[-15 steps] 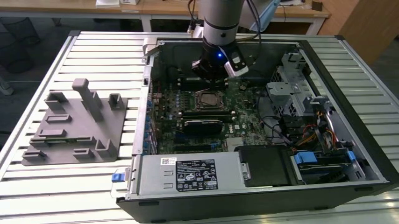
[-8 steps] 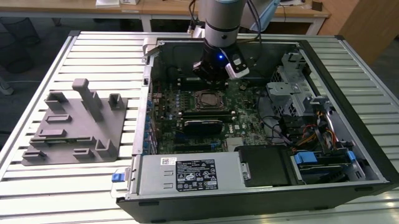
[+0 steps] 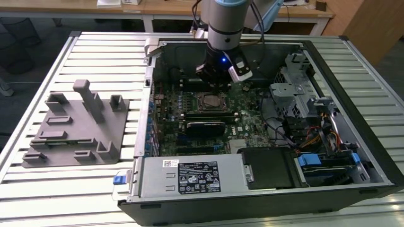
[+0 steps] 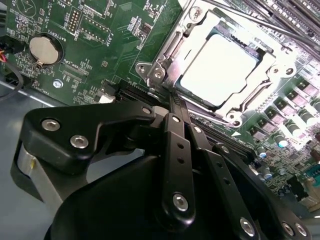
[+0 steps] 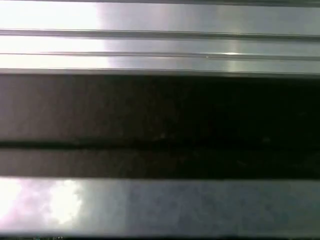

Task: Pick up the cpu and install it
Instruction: 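Install the first cpu locking lever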

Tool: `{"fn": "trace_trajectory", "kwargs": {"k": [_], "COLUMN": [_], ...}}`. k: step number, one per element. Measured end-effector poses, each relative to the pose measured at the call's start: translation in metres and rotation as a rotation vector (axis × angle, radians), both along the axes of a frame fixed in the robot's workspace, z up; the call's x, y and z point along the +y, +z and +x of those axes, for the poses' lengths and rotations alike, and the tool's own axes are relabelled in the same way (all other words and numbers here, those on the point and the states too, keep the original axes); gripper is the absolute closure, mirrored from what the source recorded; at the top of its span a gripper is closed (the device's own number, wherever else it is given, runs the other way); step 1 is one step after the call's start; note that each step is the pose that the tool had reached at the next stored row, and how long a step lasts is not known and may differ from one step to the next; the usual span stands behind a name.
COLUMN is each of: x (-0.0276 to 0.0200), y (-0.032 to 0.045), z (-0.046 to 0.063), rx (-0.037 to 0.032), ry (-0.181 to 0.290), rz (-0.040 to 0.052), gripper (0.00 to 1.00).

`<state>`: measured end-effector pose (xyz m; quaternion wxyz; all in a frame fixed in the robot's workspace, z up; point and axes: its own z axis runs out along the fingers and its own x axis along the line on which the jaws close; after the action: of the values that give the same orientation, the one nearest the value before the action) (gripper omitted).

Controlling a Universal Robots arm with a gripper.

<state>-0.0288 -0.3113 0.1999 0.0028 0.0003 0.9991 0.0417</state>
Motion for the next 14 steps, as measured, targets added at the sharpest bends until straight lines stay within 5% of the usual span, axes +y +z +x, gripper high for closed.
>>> {"fn": "trace_trajectory", "kwargs": {"k": [10,12,14], "x": [0.0,0.0,0.0], "y": [0.0005,0.0006,0.0005], "z": [0.0017,0.0021,0.0023], "rx": [0.0004,0.0006,0.0007], "ry": [0.0,0.0,0.0], "rz": [-0.0066,-0.0154,-0.0361], "gripper": [0.89,0.89,0.89]}}
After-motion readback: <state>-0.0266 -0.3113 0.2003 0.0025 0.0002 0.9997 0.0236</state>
